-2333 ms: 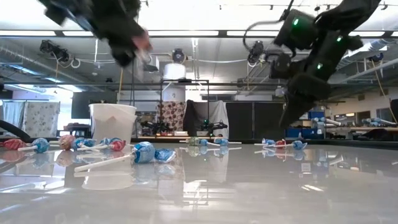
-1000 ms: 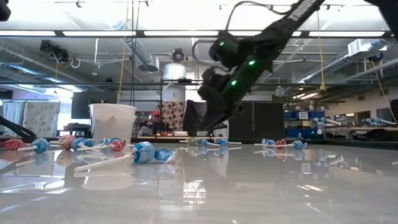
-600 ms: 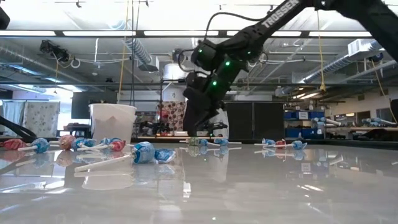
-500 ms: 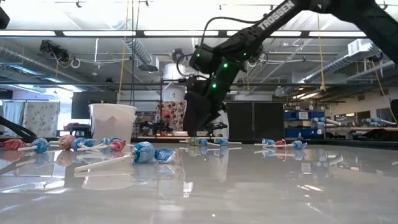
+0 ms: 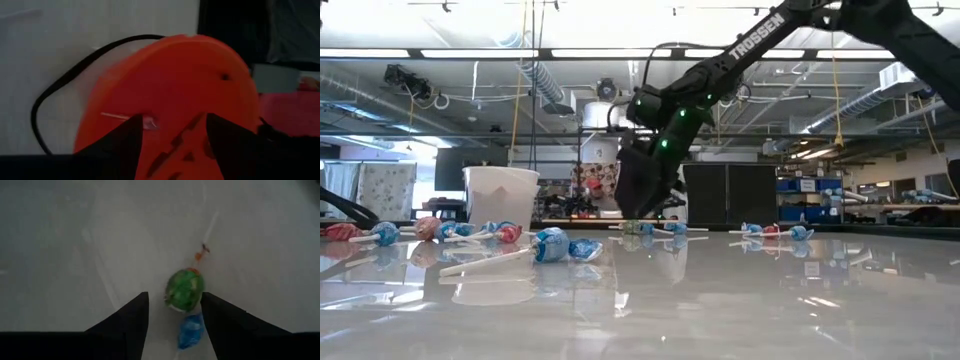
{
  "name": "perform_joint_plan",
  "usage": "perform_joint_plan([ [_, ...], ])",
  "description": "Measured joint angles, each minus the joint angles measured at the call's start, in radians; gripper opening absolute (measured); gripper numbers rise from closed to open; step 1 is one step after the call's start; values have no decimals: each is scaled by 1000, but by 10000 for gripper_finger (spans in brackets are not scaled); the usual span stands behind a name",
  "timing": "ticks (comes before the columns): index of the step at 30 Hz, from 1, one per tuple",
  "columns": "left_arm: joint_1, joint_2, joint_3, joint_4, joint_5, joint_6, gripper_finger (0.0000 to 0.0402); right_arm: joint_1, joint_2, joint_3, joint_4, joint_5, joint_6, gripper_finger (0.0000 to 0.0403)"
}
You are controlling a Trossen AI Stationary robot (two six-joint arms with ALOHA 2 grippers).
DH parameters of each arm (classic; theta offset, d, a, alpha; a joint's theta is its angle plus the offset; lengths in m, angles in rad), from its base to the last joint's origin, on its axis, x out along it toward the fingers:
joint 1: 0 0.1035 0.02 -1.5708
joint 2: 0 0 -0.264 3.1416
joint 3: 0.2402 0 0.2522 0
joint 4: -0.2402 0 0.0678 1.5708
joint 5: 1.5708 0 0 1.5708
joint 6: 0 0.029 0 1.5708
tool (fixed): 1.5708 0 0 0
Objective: Sort candy by brand, put in halloween buckets
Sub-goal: Put the blue sucker into the left orange bucket
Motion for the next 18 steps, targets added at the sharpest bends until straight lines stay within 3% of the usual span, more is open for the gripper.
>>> perform_joint_plan([
  [10,0,-10,119,-76,-164,56,224,-8,4,-1,2,-14,81,177],
  [15,0,-10,165,-132,-330,89,224,-5,-3,22,-23,12,-16,152],
  [18,3,-10,168,-139,-526,140,224,-3,-7,58,-86,30,-36,137],
])
